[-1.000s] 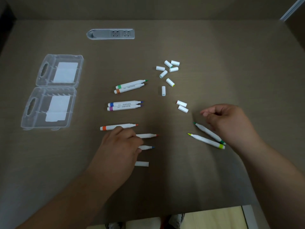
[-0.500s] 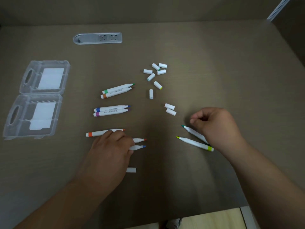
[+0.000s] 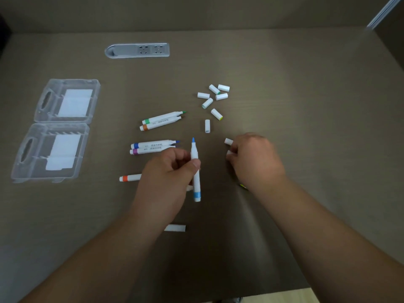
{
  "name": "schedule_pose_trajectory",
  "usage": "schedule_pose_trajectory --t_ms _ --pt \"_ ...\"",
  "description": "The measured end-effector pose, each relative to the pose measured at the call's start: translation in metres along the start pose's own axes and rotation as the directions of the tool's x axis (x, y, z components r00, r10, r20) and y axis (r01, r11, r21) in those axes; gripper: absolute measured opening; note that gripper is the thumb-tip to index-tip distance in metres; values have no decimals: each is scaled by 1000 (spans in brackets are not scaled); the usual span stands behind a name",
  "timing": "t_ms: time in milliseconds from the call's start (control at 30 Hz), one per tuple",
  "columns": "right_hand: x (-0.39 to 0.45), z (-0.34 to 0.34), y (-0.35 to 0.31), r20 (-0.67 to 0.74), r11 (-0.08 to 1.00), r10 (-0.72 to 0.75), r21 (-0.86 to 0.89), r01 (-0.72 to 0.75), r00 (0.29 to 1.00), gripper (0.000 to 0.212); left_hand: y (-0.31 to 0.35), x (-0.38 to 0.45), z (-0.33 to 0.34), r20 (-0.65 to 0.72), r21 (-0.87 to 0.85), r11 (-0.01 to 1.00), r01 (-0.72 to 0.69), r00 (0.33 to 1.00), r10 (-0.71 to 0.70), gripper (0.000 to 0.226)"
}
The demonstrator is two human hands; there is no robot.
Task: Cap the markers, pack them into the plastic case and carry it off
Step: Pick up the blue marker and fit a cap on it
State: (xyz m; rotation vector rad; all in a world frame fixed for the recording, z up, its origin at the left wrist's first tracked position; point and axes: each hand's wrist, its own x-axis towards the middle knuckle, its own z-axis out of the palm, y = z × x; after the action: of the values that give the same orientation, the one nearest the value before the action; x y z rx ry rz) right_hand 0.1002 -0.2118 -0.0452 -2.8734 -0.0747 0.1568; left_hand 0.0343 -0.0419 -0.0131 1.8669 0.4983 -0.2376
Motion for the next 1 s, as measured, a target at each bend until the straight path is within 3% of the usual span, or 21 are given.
schedule_pose_trajectory --t_ms 67,133,167,233,300,333,400,467,567,600,667,733,800,867,1000 --pt "-3 0 0 26 999 -4 36 3 1000 13 1 4 -1 7 -81 995 50 999 -49 5" --pt "-9 -4 -1 53 960 55 270 -67 997 7 2 8 -2 13 -118 990 75 997 -74 7" --pt "-12 -7 -3 105 879 104 456 -141 989 4 3 9 -3 14 -132 988 80 997 -79 7" --pt "-18 -19 -11 356 504 162 772 -387 920 5 6 11 -4 16 -177 980 85 996 -84 8" --pt "-21 -28 -17 635 75 85 764 -640 768 4 8 14 -4 18 -219 972 90 996 -88 9" --pt "-22 -31 -20 722 -64 30 692 -719 692 8 8 16 -4 22 -229 969 95 995 -93 9" --pt "-22 -34 -22 801 -191 -48 579 -792 597 14 10 22 -4 37 -254 962 104 995 -97 9" --pt "-22 -32 -25 820 -208 -77 543 -814 567 16 11 26 -3 49 -299 948 107 994 -97 10" --pt "-22 -28 -28 792 -168 -20 599 -783 610 13 12 29 -4 59 -333 938 100 995 -85 10" --pt "-21 -26 -28 749 -85 44 662 -744 661 11 12 30 -5 60 -335 937 97 995 -81 10" --pt "-18 -20 -27 550 308 195 752 -583 812 11 11 31 -6 62 -333 938 96 995 -79 10" --pt "-12 -13 -25 279 723 202 604 -335 939 13 10 31 -7 60 -332 938 98 995 -83 9" --pt "-7 -9 -26 145 929 90 345 -136 985 13 9 30 -8 55 -340 935 104 994 -90 9" --pt "-3 -2 -28 141 981 -9 194 -19 990 12 8 30 -8 54 -348 930 115 993 -103 8" --pt "-2 11 -28 151 990 -88 126 70 985 15 4 30 -8 51 -343 930 135 991 -125 8"
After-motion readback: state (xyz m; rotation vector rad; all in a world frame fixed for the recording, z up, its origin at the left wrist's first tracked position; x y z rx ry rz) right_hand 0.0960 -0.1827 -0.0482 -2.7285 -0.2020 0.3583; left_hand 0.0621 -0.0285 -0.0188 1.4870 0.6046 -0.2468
